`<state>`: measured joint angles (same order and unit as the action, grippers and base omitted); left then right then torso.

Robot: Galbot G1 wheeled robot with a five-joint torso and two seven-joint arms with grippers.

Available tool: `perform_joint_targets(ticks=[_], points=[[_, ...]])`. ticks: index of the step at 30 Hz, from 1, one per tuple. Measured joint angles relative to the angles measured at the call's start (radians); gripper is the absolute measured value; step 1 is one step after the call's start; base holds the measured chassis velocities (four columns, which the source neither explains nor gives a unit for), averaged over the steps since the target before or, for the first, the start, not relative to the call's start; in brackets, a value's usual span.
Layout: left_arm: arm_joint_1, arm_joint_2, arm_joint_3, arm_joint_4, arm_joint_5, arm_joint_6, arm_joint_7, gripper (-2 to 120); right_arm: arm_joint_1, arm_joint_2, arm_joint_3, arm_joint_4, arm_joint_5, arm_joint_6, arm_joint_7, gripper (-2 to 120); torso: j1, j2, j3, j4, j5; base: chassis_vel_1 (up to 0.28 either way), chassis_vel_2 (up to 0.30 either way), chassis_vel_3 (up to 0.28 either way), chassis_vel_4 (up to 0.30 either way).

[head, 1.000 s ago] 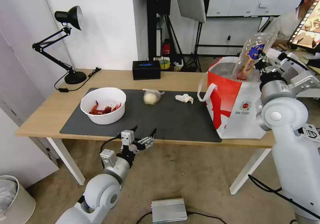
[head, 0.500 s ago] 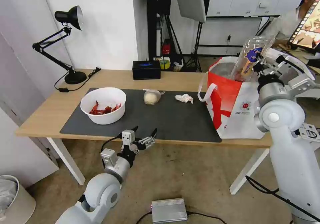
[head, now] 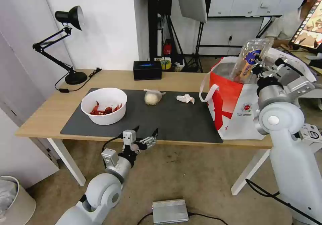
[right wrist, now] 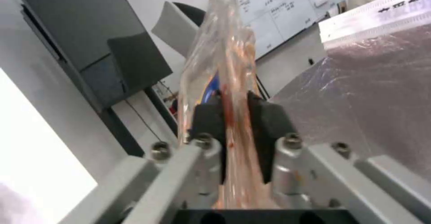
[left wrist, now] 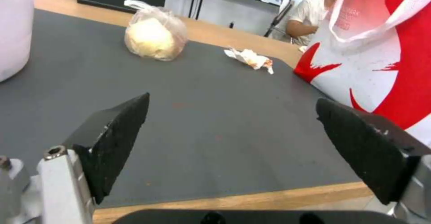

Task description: Pick up the trash from the table and place it into the takeout bag.

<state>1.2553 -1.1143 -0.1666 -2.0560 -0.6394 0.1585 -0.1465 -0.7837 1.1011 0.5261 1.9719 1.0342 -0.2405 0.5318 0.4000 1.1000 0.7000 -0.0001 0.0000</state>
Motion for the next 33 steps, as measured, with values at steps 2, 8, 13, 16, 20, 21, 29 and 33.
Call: perform_joint_targets(ticks=[2,8,13,16,20,21,29,33], points=[[0.003,0.001,-0.001,-0.002,0.0,0.0,0.0,100,-0.001,0.0,0.004,0.004,0.006,-0.006,0.0,27,0.0,0.0,0.0,0.0001,0.0,0.0,0.0,0.0,0.0],[0.0,0.004,-0.002,-0.005,0.0,0.0,0.0,100,-0.001,-0.004,0.008,0.008,0.012,-0.01,0.0,43,0.0,0.0,0.0,0.0001,0.0,0.0,0.0,0.0,0.0],[-0.002,0.004,-0.003,-0.006,0.0,0.0,0.0,100,-0.003,-0.009,0.013,0.012,0.018,-0.011,0.0,64,0.0,0.0,0.0,0.0,0.0,0.0,0.0,0.0,0.0],[-0.001,0.004,-0.003,-0.007,0.0,0.0,0.0,100,-0.004,-0.012,0.015,0.013,0.021,-0.011,0.0,72,0.0,0.0,0.0,0.0,0.0,0.0,0.0,0.0,0.0],[-0.001,0.004,-0.003,-0.008,0.0,0.0,0.0,100,-0.004,-0.015,0.015,0.013,0.023,-0.013,0.0,90,0.0,0.0,0.0,0.0001,0.0,0.0,0.0,0.0,0.0],[-0.002,0.004,-0.003,-0.008,0.0,0.0,0.0,100,-0.004,-0.015,0.015,0.013,0.023,-0.013,0.0,95,0.0,0.0,0.0,0.0001,0.0,0.0,0.0,0.0,0.0],[0.0,0.015,-0.005,-0.01,0.0,0.0,-0.001,100,-0.004,-0.022,0.015,0.013,0.024,-0.013,-0.001,100,0.0,0.0,0.0,0.0001,0.0,0.0,0.0,0.0,0.0],[-0.001,0.019,-0.011,-0.017,-0.003,0.0,-0.002,100,-0.01,-0.03,0.021,0.027,0.059,-0.004,-0.024,100,0.0,0.0,0.0,0.0,0.0001,0.0,0.0,0.0,0.0]])
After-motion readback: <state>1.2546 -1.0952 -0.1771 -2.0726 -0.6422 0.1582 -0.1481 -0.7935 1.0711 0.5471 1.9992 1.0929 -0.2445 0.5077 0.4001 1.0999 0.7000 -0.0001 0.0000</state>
